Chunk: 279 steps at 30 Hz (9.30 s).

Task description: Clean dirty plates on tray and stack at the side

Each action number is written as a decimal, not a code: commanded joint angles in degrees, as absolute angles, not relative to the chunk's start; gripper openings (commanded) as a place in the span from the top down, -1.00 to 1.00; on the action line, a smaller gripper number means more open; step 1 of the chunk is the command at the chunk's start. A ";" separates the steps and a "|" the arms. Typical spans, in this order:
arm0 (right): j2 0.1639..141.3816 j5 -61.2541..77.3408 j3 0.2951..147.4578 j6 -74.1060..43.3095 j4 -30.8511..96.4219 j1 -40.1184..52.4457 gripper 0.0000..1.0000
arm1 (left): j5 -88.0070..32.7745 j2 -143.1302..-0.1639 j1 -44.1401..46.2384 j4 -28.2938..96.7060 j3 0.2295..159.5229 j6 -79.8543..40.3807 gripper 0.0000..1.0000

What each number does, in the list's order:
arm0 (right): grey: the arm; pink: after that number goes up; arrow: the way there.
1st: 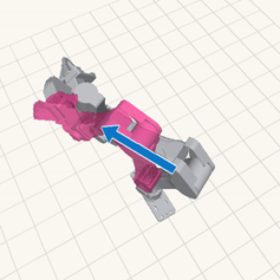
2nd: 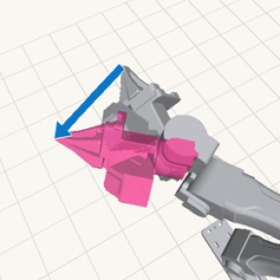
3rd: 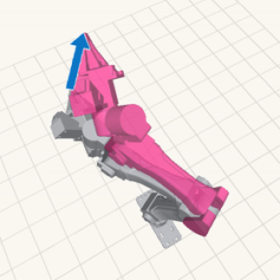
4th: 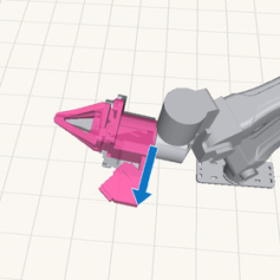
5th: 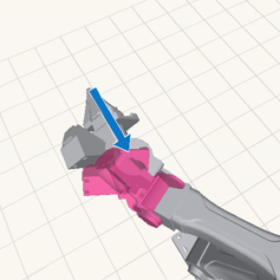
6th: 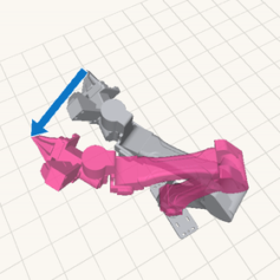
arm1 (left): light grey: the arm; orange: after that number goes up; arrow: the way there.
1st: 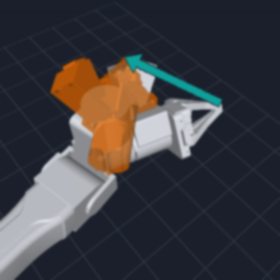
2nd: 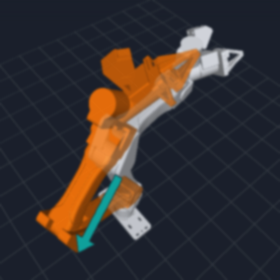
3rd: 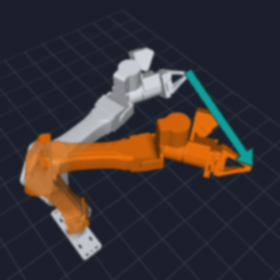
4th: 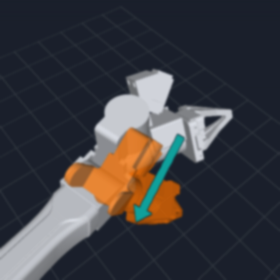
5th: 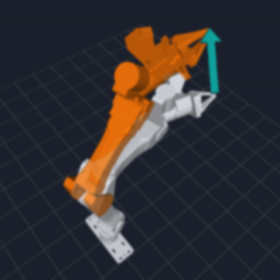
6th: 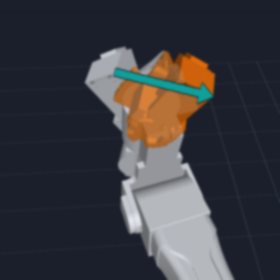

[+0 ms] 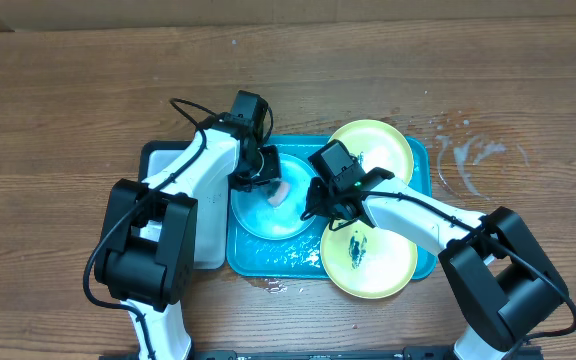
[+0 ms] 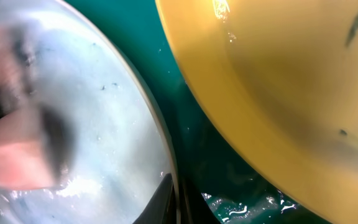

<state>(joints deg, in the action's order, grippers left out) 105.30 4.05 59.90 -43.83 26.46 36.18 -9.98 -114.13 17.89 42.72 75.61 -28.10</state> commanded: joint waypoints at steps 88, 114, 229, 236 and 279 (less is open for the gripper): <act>105.84 4.56 59.83 -43.51 27.29 36.69 0.92 | -7.11 -124.01 24.75 66.94 100.90 -13.63 0.92; 101.49 9.06 68.88 -29.82 41.32 36.75 0.92 | 18.87 -106.74 13.87 84.38 99.22 -26.98 0.91; 91.42 -87.90 92.31 3.09 68.01 78.04 0.92 | -1.52 -106.74 -4.47 71.09 86.32 -14.76 0.92; 91.42 -87.85 92.31 3.09 68.01 78.06 0.92 | -1.52 -106.74 -4.47 71.09 86.30 -14.76 0.91; 91.42 -38.68 92.31 -20.27 66.24 62.87 0.92 | -3.05 -106.69 -3.73 46.04 65.71 -10.55 -1.00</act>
